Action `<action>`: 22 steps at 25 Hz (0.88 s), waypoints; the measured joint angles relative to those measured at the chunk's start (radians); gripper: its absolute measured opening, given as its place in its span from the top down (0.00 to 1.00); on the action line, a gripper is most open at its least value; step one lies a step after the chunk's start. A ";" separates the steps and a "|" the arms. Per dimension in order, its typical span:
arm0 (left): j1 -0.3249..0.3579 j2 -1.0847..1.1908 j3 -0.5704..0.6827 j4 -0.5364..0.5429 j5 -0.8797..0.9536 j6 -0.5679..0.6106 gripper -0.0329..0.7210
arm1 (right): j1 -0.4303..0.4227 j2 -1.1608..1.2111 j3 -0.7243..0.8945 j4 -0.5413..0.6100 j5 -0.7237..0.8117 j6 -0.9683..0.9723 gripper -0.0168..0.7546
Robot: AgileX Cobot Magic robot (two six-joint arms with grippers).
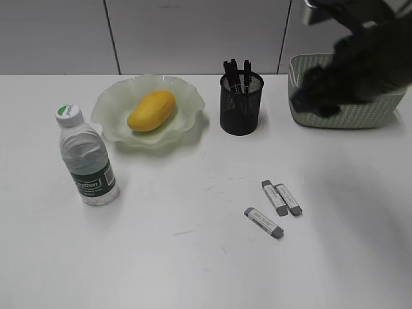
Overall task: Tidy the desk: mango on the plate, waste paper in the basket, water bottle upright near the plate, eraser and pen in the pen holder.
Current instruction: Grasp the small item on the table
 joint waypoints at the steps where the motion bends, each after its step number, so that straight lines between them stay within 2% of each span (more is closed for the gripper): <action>1: 0.000 0.000 0.000 0.000 0.000 0.000 0.38 | 0.000 -0.074 0.045 -0.002 0.082 0.021 0.41; 4: 0.000 0.000 0.000 -0.001 -0.001 0.000 0.38 | 0.002 -0.312 0.192 -0.005 0.323 0.077 0.41; 9: 0.000 0.016 0.000 -0.037 -0.004 0.043 0.38 | 0.002 -0.808 0.367 -0.011 0.566 0.099 0.41; 14: 0.001 0.191 -0.012 -0.176 -0.025 0.225 0.40 | 0.002 -1.206 0.424 -0.018 0.620 0.099 0.41; 17: 0.002 0.338 -0.036 -0.292 -0.119 0.345 0.47 | 0.002 -1.392 0.452 -0.020 0.620 0.099 0.41; 22: -0.019 0.636 -0.068 -0.560 -0.287 0.586 0.53 | 0.002 -1.479 0.459 -0.039 0.619 0.109 0.42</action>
